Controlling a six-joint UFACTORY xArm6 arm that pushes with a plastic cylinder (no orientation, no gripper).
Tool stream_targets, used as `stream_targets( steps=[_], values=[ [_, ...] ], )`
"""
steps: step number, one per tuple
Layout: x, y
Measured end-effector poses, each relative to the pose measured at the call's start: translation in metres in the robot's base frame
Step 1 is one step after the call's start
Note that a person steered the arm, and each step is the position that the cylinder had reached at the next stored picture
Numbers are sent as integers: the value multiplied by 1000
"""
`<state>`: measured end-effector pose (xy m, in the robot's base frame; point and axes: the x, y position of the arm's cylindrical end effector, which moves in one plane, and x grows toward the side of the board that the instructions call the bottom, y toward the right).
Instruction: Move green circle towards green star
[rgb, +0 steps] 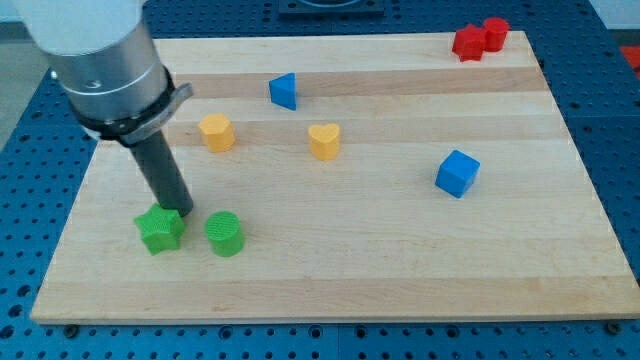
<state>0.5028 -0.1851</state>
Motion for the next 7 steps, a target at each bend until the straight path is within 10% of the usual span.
stream_targets(
  steps=[7],
  values=[
    [-10, 36]
  ],
)
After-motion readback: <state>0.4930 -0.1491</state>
